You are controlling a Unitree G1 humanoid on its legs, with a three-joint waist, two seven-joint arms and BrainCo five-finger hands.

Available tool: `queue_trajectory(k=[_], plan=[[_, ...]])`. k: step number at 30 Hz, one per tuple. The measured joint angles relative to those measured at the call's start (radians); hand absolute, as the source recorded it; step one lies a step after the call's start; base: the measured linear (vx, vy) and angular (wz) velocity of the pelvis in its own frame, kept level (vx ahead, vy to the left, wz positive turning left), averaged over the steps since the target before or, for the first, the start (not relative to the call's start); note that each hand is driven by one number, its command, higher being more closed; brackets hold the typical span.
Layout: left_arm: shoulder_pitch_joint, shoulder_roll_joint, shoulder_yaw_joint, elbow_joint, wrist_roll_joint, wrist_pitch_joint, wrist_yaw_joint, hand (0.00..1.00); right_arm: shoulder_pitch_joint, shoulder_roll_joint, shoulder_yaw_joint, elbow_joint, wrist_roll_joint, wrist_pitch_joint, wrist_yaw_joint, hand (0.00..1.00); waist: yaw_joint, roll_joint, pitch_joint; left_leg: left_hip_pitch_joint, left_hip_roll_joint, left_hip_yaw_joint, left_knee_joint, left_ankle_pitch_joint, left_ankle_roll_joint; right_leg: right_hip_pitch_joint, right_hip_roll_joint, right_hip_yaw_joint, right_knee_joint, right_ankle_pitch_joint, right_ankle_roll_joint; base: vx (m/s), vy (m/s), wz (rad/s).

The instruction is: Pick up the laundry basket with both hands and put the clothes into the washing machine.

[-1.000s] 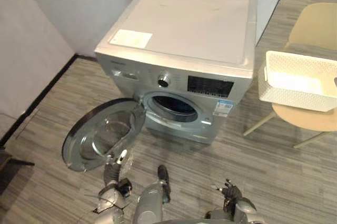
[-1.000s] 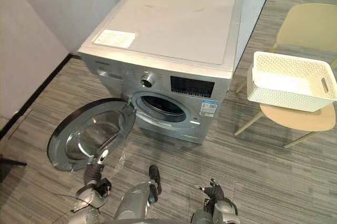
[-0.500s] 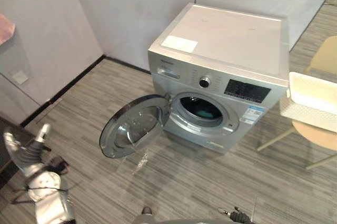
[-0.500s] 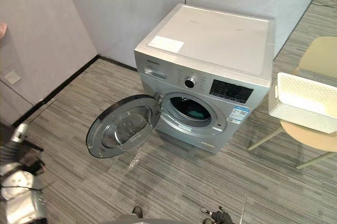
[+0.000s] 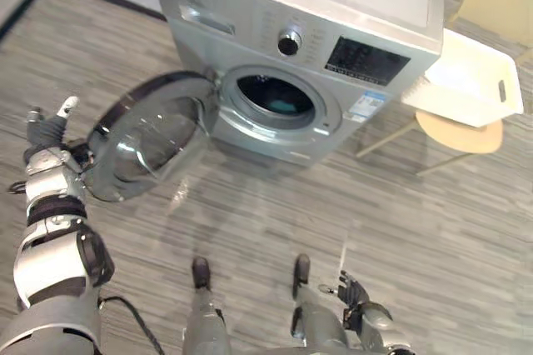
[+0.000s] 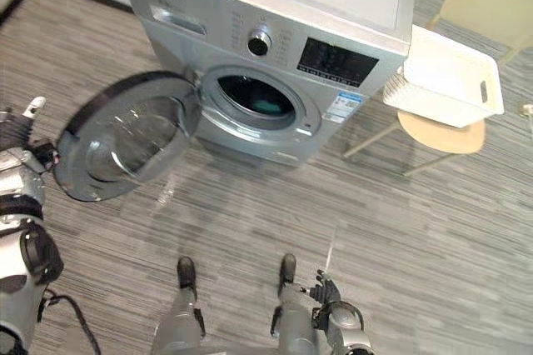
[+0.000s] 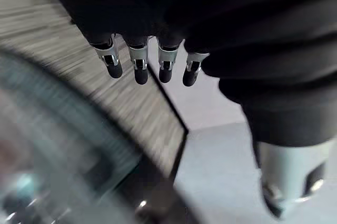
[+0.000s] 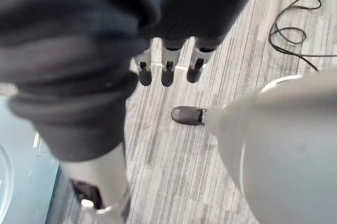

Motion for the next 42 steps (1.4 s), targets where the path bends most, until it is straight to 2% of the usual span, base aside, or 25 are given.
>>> queue_trajectory(k=[1,3,4,7,8,9,10,11,13,14,15,16,17,18,19,21,23,26,31,36,39,40,41,42], plan=[[-0.002,-0.009,0.022,0.000,0.007,-0.004,0.009,0.00,0.006,0.000,0.000,-0.008,0.000,-0.001,0.000,0.00,0.003,-0.002,0.001,-0.001,0.002,0.001,0.000,0.000,0.000,-0.002,0.003,0.000,0.000,0.000,0.000,-0.03,-0.030,-0.09],[-0.003,-0.066,0.098,0.002,-0.027,-0.002,0.003,0.00,0.028,-0.001,-0.001,-0.035,0.020,0.000,0.000,0.00,0.025,0.022,0.018,-0.002,0.019,0.008,0.000,0.000,-0.002,-0.007,0.016,0.000,0.000,0.003,-0.004,-0.02,-0.041,-0.12],[-0.001,-0.084,0.104,0.001,-0.040,-0.009,0.006,0.00,0.031,-0.001,-0.001,-0.036,0.022,0.000,0.000,0.00,0.036,0.025,0.020,-0.003,0.019,0.011,0.000,0.000,-0.003,-0.009,0.017,0.001,0.000,0.003,-0.004,-0.01,-0.025,-0.13],[0.046,-0.170,0.103,0.004,-0.191,-0.040,0.012,0.00,0.031,0.000,-0.005,-0.037,0.022,0.003,-0.004,0.00,0.053,0.033,0.022,0.000,0.032,0.014,0.000,0.002,-0.005,-0.008,0.027,0.001,0.000,0.005,-0.006,-0.03,-0.020,-0.05],[0.085,-0.221,0.094,0.003,-0.310,-0.056,0.006,0.00,0.030,0.001,-0.018,-0.037,0.021,0.008,-0.007,0.00,0.057,0.034,0.022,0.007,0.033,0.015,-0.001,0.002,-0.005,-0.002,0.027,0.001,0.000,0.005,-0.006,-0.03,-0.012,0.00],[0.117,-0.264,0.068,0.004,-0.384,-0.061,0.000,0.00,0.030,0.002,-0.026,-0.036,0.021,0.010,-0.010,0.00,0.057,0.034,0.022,0.012,0.031,0.016,-0.001,0.002,-0.005,0.001,0.027,0.001,0.000,0.005,-0.006,-0.05,0.002,0.00],[0.170,-0.342,-0.040,0.007,-0.477,-0.061,-0.002,0.00,0.028,0.011,-0.050,-0.034,0.017,0.017,-0.024,0.00,0.057,0.031,0.020,0.021,0.017,0.021,-0.001,0.002,-0.005,0.009,0.021,0.001,0.000,0.005,-0.006,-0.04,0.015,0.00],[0.180,-0.361,-0.070,0.011,-0.491,-0.060,-0.002,0.00,0.028,0.014,-0.057,-0.034,0.017,0.020,-0.026,0.00,0.056,0.031,0.020,0.023,0.015,0.023,-0.001,0.002,-0.005,0.011,0.019,0.001,0.000,0.005,-0.006,-0.04,0.035,-0.04],[0.246,-0.510,-0.329,0.037,-0.571,-0.061,0.003,0.00,0.015,0.030,-0.073,-0.006,-0.006,0.033,-0.040,0.00,0.037,0.025,0.008,0.044,0.003,0.037,-0.001,0.001,-0.005,0.023,0.008,0.012,0.000,0.005,-0.006,-0.04,0.039,-0.11],[0.255,-0.538,-0.401,0.035,-0.592,-0.066,0.004,0.00,0.005,0.035,-0.073,0.012,-0.016,0.036,-0.043,0.00,0.027,0.024,0.002,0.046,0.001,0.040,-0.002,0.001,-0.005,0.021,0.006,0.016,0.000,0.004,-0.006,-0.04,0.033,-0.21],[0.255,-0.575,-0.585,0.020,-0.678,-0.057,0.002,0.00,-0.026,0.042,-0.071,0.060,-0.024,0.049,-0.047,0.00,0.013,0.023,-0.007,0.056,-0.001,0.052,-0.002,0.001,-0.005,0.021,0.005,0.028,0.000,0.005,-0.005,-0.06,0.028,-0.23],[0.264,-0.614,-0.798,-0.045,-0.739,-0.058,0.003,0.00,-0.059,0.042,-0.053,0.110,-0.024,0.063,-0.047,0.00,-0.008,0.032,-0.026,0.062,-0.003,0.060,-0.003,0.001,-0.006,0.021,0.004,0.038,0.000,0.005,-0.005,-0.05,0.025,-0.28],[0.269,-0.624,-0.870,-0.088,-0.756,-0.061,0.001,0.00,-0.067,0.041,-0.044,0.122,-0.026,0.068,-0.048,0.00,-0.015,0.035,-0.032,0.069,-0.003,0.067,-0.003,-0.002,-0.010,0.021,0.004,0.047,0.000,0.004,-0.006,-0.04,0.016,-0.26],[0.277,-0.629,-0.933,-0.143,-0.768,-0.062,0.000,0.00,-0.073,0.040,-0.035,0.128,-0.026,0.070,-0.048,0.00,-0.019,0.038,-0.037,0.076,-0.003,0.074,-0.003,-0.003,-0.010,0.021,0.005,0.055,0.000,0.004,-0.006,-0.02,0.008,-0.35],[0.289,-0.632,-1.058,-0.301,-0.771,-0.063,-0.005,0.00,-0.073,0.034,-0.011,0.130,-0.032,0.070,-0.048,0.00,-0.026,0.058,-0.051,0.088,-0.002,0.085,-0.003,-0.008,-0.014,0.021,0.010,0.071,0.000,0.004,-0.006,-0.02,0.005,-0.35],[0.304,-0.640,-1.109,-0.456,-0.771,-0.069,-0.014,0.00,-0.072,0.019,0.014,0.133,-0.045,0.070,-0.048,0.00,-0.027,0.083,-0.066,0.099,-0.001,0.099,-0.003,-0.012,-0.018,0.021,0.012,0.080,0.000,0.000,0.001,-0.01,-0.002,-0.27],[0.320,-0.632,-1.125,-0.624,-0.777,-0.086,-0.061,0.00,-0.065,-0.015,0.030,0.134,-0.055,0.067,-0.045,0.00,-0.027,0.135,-0.097,0.110,0.002,0.101,-0.003,-0.016,-0.022,0.026,0.016,0.084,0.000,0.003,0.008,0.01,-0.011,-0.13],[0.354,-0.575,-1.136,-0.710,-0.786,-0.095,-0.111,0.00,-0.062,-0.043,0.056,0.136,-0.062,0.063,-0.031,0.00,-0.029,0.165,-0.115,0.136,0.009,0.103,-0.003,-0.021,-0.026,0.050,0.023,0.084,0.000,-0.001,0.010,0.01,-0.014,-0.05],[0.511,-0.461,-1.195,-0.764,-0.726,-0.087,-0.190,0.00,-0.050,-0.047,0.063,0.172,-0.101,0.037,-0.012,0.00,-0.033,0.164,-0.118,0.144,0.014,0.087,-0.002,-0.024,-0.027,0.069,0.025,0.070,-0.004,-0.012,0.009,-0.01,-0.009,0.07],[0.731,-0.344,-1.192,-0.846,-0.679,-0.060,-0.292,0.00,-0.043,-0.050,0.029,0.207,-0.141,0.022,0.004,0.00,-0.037,0.165,-0.120,0.135,0.013,0.064,-0.002,-0.032,-0.031,0.075,0.023,0.046,-0.004,-0.023,0.015,0.01,-0.007,0.11],[0.833,-0.326,-1.129,-0.855,-0.663,-0.058,-0.337,0.00,-0.034,-0.051,0.002,0.218,-0.140,0.019,0.004,0.00,-0.034,0.165,-0.122,0.125,0.012,0.042,-0.002,-0.032,-0.030,0.081,0.020,0.024,-0.001,-0.025,0.018,0.03,-0.011,0.23],[0.879,-0.327,-1.075,-0.854,-0.598,-0.059,-0.352,0.00,-0.031,-0.052,-0.004,0.223,-0.140,0.016,0.004,0.00,-0.030,0.165,-0.125,0.127,0.011,0.030,-0.002,-0.032,-0.029,0.093,0.018,0.011,-0.001,-0.024,0.016,0.04,-0.010,0.21],[0.896,-0.330,-1.048,-0.850,-0.580,-0.059,-0.354,0.00,-0.028,-0.053,-0.004,0.223,-0.140,0.015,0.003,0.00,-0.027,0.165,-0.129,0.127,0.011,0.025,-0.002,-0.032,-0.028,0.097,0.017,0.006,-0.001,-0.025,0.015,0.05,-0.010,0.29],[0.921,-0.358,-0.978,-0.821,-0.506,-0.068,-0.351,0.00,-0.025,-0.053,-0.004,0.223,-0.139,0.010,0.003,0.00,-0.025,0.166,-0.131,0.129,0.008,0.011,-0.002,-0.032,-0.027,0.108,0.014,-0.008,-0.001,-0.028,0.015,0.04,-0.005,0.30]])
